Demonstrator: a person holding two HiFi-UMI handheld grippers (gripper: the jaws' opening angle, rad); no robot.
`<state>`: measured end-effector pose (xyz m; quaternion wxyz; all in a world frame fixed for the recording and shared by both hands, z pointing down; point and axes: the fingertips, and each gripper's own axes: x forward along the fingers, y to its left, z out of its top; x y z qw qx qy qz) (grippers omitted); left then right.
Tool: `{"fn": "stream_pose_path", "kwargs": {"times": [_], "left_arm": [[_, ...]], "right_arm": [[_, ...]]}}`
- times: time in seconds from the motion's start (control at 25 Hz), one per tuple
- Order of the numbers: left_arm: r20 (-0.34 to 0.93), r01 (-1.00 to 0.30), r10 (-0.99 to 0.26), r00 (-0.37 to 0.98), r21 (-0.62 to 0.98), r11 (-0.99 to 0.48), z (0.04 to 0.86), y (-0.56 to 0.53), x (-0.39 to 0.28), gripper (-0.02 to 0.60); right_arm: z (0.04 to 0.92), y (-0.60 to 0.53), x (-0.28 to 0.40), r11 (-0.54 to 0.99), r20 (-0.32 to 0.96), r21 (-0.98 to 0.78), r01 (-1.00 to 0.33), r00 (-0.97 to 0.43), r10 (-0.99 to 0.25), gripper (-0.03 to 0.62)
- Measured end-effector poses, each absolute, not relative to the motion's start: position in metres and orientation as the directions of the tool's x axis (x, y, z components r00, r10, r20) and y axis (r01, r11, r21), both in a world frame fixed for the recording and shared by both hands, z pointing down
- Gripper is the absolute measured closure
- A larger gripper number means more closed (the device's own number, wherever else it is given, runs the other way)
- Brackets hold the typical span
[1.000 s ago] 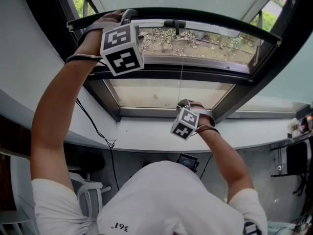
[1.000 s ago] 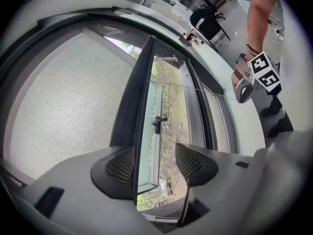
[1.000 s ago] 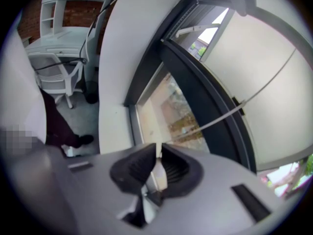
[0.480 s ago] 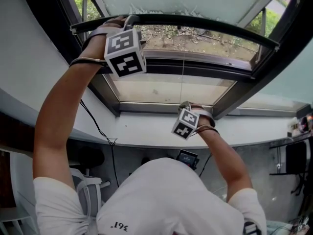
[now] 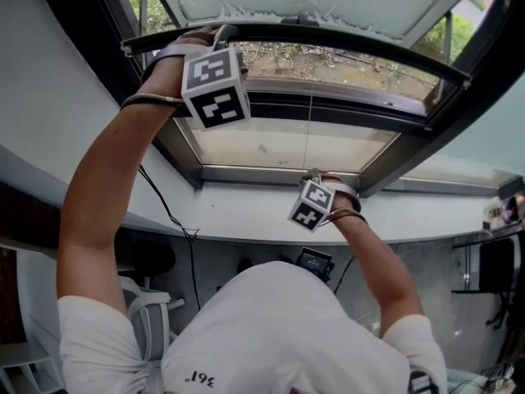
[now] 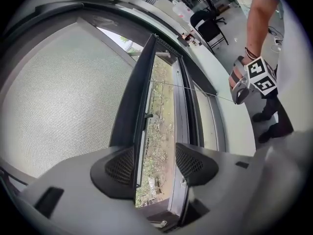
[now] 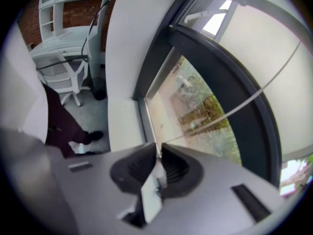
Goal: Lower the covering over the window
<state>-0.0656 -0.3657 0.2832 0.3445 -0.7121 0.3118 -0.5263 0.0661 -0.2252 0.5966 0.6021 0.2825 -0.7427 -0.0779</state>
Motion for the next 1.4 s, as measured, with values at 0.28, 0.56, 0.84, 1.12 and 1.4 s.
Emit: {"fn": "stream_pose_path", "kwargs": {"times": [0.28, 0.56, 0.84, 1.12, 1.4], "left_arm": [[0.562, -0.095, -0.789, 0.249, -0.796, -0.597, 0.297, -0.364, -0.065, 0.319], [0.586, -0.092, -0.773, 0.244, -0.779, -0.62, 0.32, -0.365, -0.065, 0.319], [0.603, -0.099, -0.76, 0.242, -0.764, -0.637, 0.336, -0.364, -0.064, 0.319], [0.606, -0.106, -0.757, 0.244, -0.759, -0.642, 0.345, -0.363, -0.063, 0.319], [0.608, -0.105, -0.756, 0.243, -0.758, -0.643, 0.352, -0.364, -0.062, 0.319]], "right_arm": [[0.609, -0.22, 0.062, 0.846, 0.867, 0.431, -0.315, -0.116, -0.485, 0.551], [0.629, -0.212, 0.065, 0.868, 0.891, 0.4, -0.296, -0.098, -0.444, 0.551], [0.644, -0.21, 0.065, 0.871, 0.887, 0.414, -0.266, -0.097, -0.451, 0.551], [0.652, -0.207, 0.058, 0.877, 0.886, 0.417, -0.238, -0.108, -0.451, 0.551], [0.662, -0.207, 0.055, 0.882, 0.887, 0.411, -0.23, -0.122, -0.445, 0.551]]}}
